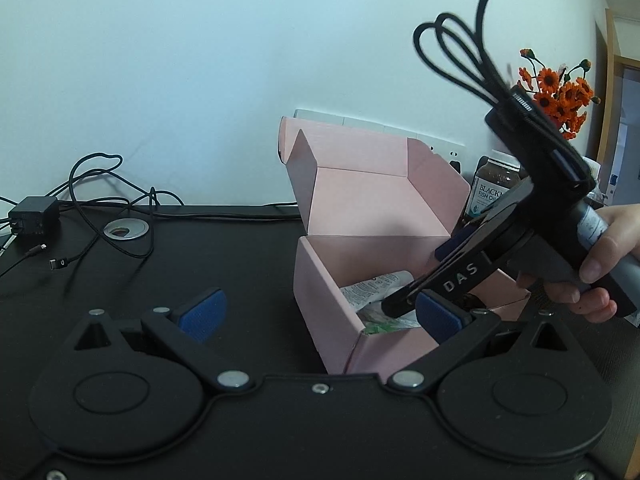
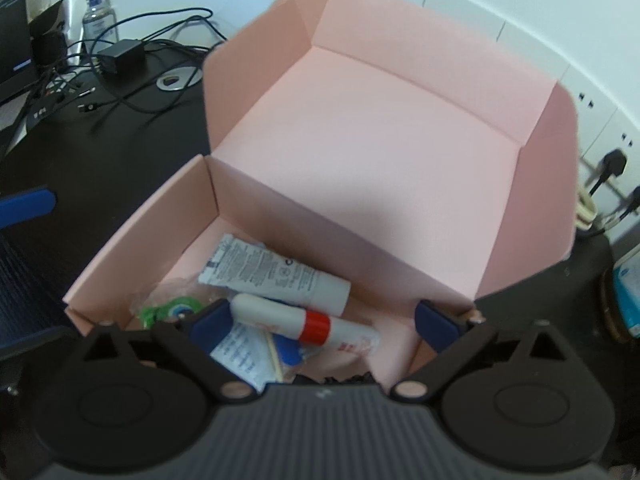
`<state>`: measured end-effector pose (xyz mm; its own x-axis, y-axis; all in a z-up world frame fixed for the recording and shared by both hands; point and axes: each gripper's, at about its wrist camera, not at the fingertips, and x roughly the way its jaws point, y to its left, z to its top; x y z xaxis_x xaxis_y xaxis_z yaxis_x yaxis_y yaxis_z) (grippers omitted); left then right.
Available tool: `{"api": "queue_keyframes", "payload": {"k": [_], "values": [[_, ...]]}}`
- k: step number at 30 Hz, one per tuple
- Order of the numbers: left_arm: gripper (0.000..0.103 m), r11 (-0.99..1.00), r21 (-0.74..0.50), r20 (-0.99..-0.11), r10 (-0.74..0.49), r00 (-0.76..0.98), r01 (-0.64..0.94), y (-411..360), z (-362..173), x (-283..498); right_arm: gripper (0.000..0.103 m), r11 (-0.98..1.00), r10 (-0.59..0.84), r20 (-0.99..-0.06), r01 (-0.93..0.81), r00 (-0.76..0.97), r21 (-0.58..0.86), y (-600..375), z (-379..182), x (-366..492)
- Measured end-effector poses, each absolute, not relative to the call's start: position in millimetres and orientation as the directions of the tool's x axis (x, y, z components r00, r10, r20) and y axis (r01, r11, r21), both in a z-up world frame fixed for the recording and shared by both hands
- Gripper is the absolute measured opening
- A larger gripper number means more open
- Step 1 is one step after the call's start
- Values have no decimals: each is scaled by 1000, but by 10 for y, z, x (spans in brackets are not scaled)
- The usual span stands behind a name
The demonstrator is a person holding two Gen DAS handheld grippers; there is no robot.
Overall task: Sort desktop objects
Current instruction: 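Withdraw the open right gripper from the pink box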
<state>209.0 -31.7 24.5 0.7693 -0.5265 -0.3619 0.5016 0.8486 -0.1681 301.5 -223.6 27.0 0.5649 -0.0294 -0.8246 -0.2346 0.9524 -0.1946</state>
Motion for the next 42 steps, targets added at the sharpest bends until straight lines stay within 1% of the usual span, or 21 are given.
{"api": "queue_keyframes", "payload": {"k": [1,3,8,13,17,22,25,28,32,42], "values": [[103,849,-169,-362,-526,769,501,-316,245,2092,98,951,-31,-820,-236,572,-200,-2238,291,2997],[103,849,-171,-363,-526,769,500,-313,244,2095,102,949,-29,-814,-240,580,-204,-2244,322,2974],[103,849,-176,-364,-527,768,499,-309,245,2099,102,941,-40,-810,-251,585,-228,-2263,385,2933],[103,848,-178,-366,-528,766,500,-311,243,2104,102,956,6,-780,-232,626,-179,-2419,597,2815],[103,848,-177,-366,-528,767,500,-312,243,2101,102,976,42,-734,-184,678,-115,-2579,704,2663],[103,849,-173,-364,-526,768,500,-315,242,2097,102,991,86,-666,-134,741,-21,-2706,656,2424],[103,849,-174,-365,-526,769,498,-314,241,2098,102,987,160,-617,-122,770,103,-2801,611,2248],[103,849,-173,-365,-526,768,499,-317,241,2098,102,971,218,-540,-126,813,203,-2872,576,2060],[103,850,-170,-364,-525,769,499,-318,242,2095,102,970,218,-466,-137,857,202,-2856,518,1902],[103,850,-168,-365,-524,769,499,-318,248,2094,102,993,119,-350,-115,929,33,-2773,428,1656]]}}
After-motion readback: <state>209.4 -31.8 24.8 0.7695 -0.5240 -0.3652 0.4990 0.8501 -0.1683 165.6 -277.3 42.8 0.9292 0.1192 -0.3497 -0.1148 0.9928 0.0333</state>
